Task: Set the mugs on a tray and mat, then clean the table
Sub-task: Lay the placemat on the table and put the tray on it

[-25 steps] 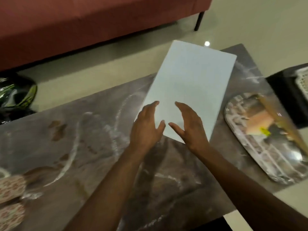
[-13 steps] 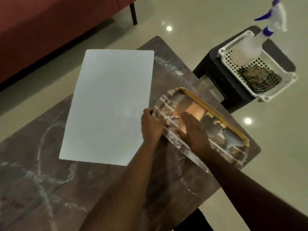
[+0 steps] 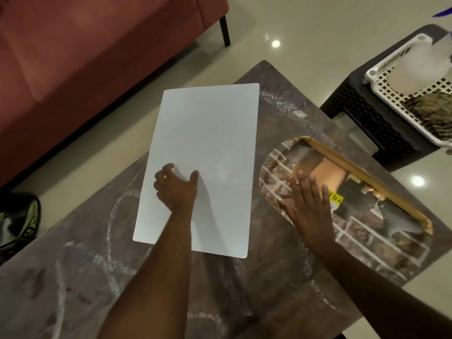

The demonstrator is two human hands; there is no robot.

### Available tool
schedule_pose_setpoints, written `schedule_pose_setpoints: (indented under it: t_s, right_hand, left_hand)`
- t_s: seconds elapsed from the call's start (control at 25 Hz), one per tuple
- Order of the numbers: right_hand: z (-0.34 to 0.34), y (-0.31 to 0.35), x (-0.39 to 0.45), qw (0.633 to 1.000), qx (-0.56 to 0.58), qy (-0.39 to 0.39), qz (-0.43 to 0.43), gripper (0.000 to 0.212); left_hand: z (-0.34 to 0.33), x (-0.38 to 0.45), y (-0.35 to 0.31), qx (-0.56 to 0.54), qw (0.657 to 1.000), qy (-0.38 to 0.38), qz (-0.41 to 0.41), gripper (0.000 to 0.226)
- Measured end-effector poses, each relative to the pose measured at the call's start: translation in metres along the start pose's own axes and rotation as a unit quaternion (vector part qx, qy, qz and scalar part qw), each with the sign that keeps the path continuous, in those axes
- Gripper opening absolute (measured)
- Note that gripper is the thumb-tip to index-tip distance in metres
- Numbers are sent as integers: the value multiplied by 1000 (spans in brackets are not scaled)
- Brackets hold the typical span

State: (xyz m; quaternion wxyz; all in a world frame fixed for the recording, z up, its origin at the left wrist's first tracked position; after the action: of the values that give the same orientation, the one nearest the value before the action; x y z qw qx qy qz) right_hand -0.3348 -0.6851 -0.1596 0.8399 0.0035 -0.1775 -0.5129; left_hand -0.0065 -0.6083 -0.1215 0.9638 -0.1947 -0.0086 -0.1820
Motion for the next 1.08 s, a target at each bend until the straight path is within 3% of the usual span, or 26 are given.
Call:
schedule_pose_setpoints:
  t_s: [0.12,0.24,0.68,0.76,0.88,0.96,1.08]
  right_hand:
    - [-8,29,2,1000,-2,-6,15,58]
    - [-16,61,4,1000,-9,-12,21,58]
    - [-19,96,7,1000,8,-25,8,59]
    - [-19,96,7,1000,5,-19,16,58]
    - [-20,97,8,1000,10,-8,13,59]
    - [-20,96,10,999,46,14,0,61]
    - [-9,79,17,993,108,42,-30,63]
  left_hand:
    - [14,19,46,59,994,7,89,108]
    - [21,29,61,92,991,18,98,124]
    - [34,77,98,99,983,62,139,130]
    - [32,87,107,97,981,90,139,124]
    - [33,92,107,-4,986,112,124,101]
    - [51,94,91,-44,994,78,69,72]
    - [106,95,54,-17,999,-11,-50,40]
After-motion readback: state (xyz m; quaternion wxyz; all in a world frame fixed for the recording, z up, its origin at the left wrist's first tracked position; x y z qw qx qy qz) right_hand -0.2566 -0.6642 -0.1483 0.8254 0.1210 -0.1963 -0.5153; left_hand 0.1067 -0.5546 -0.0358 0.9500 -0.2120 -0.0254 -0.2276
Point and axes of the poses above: each hand's wrist, its own x-axis towards the middle knuckle, its own z-axis out of the back of the hand, y = z × x, the point moved 8 cm from there along x, towards the middle knuckle, and after that the axes turned 15 degrees about -y, right-handed, at the moved point
